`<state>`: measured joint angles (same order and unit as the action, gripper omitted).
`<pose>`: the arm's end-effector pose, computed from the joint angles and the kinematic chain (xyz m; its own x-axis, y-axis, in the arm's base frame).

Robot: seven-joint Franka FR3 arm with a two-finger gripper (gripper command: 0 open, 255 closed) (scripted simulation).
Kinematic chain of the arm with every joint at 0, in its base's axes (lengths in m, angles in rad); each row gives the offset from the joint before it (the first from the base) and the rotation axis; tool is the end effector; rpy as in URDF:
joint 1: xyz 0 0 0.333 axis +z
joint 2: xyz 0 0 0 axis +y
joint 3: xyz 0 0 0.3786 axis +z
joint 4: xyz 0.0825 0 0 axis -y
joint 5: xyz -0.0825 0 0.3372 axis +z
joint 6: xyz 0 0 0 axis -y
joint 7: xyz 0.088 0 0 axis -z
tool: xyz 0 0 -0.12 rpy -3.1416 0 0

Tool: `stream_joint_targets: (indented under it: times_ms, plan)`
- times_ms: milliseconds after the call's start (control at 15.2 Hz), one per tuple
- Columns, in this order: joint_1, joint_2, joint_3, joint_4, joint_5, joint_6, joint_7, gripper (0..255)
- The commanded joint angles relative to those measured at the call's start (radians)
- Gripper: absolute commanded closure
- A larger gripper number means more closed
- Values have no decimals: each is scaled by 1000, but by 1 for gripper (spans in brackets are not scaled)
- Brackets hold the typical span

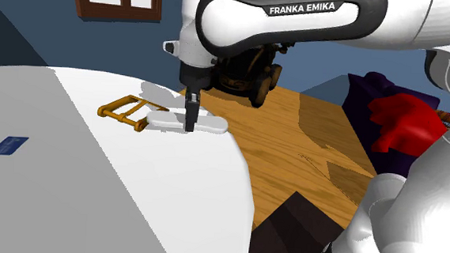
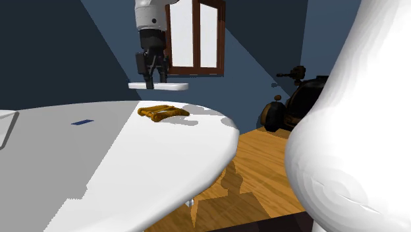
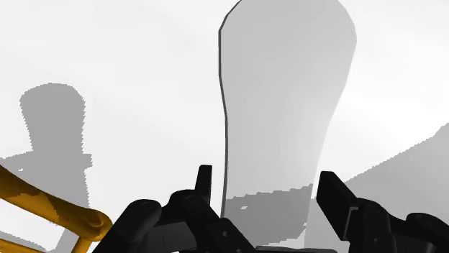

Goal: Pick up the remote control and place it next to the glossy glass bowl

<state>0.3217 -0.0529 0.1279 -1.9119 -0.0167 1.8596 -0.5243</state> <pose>0.4478 0.2162 0.5785 0.5583 0.8295 -0.0113 0.8295 -0.5581 0.0198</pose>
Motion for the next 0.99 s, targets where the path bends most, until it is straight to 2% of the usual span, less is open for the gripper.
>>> stream_joint_targets:
  times_ms: [0, 462, 924]
  plan:
    - [23, 26, 26, 35, -2, -9, 50, 255]
    - [104, 163, 102, 204, -32, -48, 213, 255]
    - [208, 352, 154, 454, -88, -122, 365, 255]
